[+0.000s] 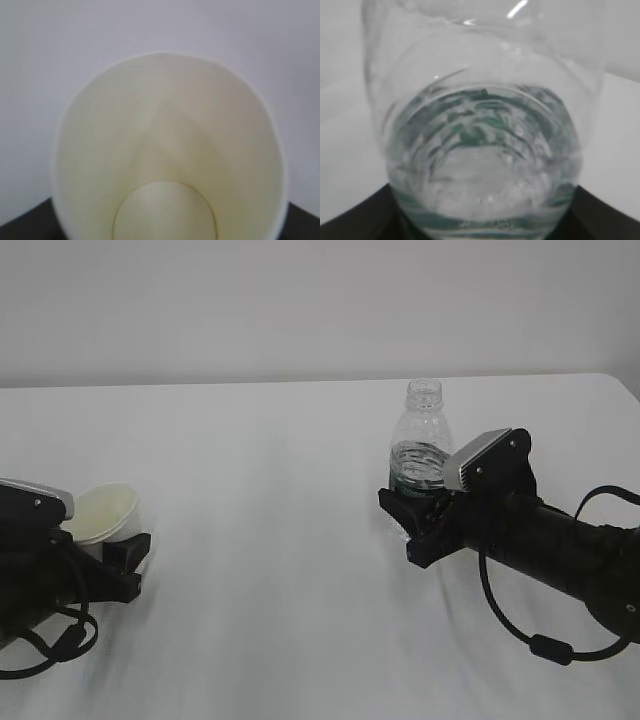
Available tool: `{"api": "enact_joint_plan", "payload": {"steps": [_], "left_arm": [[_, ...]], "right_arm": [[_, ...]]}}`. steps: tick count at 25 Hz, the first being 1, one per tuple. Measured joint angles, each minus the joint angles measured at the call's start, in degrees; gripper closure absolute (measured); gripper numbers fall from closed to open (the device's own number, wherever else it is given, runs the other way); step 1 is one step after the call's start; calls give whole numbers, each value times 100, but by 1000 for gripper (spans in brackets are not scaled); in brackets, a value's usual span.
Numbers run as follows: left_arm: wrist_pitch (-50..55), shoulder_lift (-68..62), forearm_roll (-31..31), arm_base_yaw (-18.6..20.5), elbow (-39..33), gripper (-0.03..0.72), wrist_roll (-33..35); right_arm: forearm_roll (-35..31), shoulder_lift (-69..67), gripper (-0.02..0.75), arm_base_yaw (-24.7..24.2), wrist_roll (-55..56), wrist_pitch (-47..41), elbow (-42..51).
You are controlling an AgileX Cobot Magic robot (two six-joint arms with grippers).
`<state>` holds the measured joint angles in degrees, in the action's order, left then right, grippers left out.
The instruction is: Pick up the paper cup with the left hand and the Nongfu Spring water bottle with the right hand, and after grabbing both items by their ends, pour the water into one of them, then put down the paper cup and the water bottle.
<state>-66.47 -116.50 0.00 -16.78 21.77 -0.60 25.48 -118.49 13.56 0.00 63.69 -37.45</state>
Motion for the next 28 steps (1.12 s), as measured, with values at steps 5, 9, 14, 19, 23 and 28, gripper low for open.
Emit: {"api": "enact_joint_plan", "payload": {"steps": [5, 9, 14, 19, 23, 28], "left_arm": [[0, 204, 300, 0, 0, 207, 0], [0, 329, 569, 0, 0, 207, 0], [0, 367, 1066, 0, 0, 207, 0], [0, 367, 1449, 0, 0, 207, -53], [10, 367, 1802, 0, 0, 207, -168], [8, 367, 2312, 0, 0, 207, -320]], "right_arm": [[0, 0, 280, 0, 0, 0, 0], [0, 0, 280, 0, 0, 0, 0], [0, 0, 280, 0, 0, 0, 0], [0, 0, 281, 0, 0, 0, 0], [59, 0, 280, 0, 0, 0, 0], [229, 0, 280, 0, 0, 0, 0]]}}
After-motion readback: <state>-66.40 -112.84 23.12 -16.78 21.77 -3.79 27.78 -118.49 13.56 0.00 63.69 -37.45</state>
